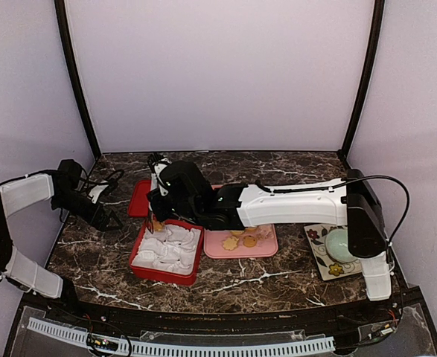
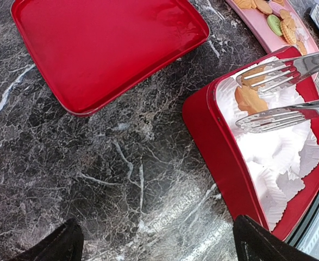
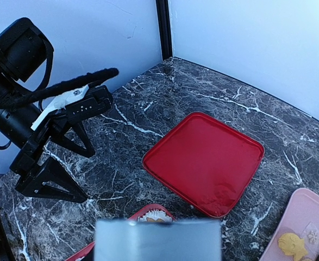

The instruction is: Pack the cookies

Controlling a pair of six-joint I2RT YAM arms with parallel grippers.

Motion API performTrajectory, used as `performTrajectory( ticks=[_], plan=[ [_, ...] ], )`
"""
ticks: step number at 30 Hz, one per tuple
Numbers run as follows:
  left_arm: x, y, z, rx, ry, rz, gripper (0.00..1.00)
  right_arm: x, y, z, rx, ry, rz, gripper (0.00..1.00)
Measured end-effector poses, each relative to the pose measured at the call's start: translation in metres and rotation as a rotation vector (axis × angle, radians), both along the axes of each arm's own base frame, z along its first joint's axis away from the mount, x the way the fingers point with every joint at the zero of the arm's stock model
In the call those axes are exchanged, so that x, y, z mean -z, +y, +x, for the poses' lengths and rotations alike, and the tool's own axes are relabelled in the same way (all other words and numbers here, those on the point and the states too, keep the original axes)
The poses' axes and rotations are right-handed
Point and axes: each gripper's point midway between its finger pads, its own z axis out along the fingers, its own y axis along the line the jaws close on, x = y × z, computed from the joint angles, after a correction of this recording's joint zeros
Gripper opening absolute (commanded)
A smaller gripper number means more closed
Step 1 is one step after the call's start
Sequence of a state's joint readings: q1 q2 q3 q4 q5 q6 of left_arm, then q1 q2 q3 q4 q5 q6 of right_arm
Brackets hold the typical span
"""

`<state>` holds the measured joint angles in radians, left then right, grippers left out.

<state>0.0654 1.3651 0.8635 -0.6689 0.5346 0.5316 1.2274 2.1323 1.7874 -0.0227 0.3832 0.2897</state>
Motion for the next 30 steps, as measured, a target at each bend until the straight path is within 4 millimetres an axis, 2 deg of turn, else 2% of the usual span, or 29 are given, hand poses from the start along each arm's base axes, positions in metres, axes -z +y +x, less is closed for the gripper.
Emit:
performTrajectory(
  ticks=[6, 20, 25, 30],
  plan=[
    [-0.0065, -0.0007, 0.0002, 0.002, -0.024, -0.003, 0.99, 0.0002, 0.0005, -0.0005, -0.005, 0.003, 0.001, 0.36],
    [-0.0069, -0.0008, -0.0002, 0.002, -0.023, -0.003, 0.99, 0.0005, 0.0016, -0.0011, -0.018, 0.01, 0.004, 0.39],
    [-0.0084, -0.0007, 0.0009, 0.002, -0.028, -0.003, 0.99, 0.0005, 0.0016, -0.0011, -0.018, 0.01, 0.005, 0.32],
    [-0.0084, -0.0005, 0.0011, 0.001, -0.028, -0.002, 0.99, -0.0023, -0.0003, 0.0004, -0.012, 0.006, 0.006, 0.31]
  ],
)
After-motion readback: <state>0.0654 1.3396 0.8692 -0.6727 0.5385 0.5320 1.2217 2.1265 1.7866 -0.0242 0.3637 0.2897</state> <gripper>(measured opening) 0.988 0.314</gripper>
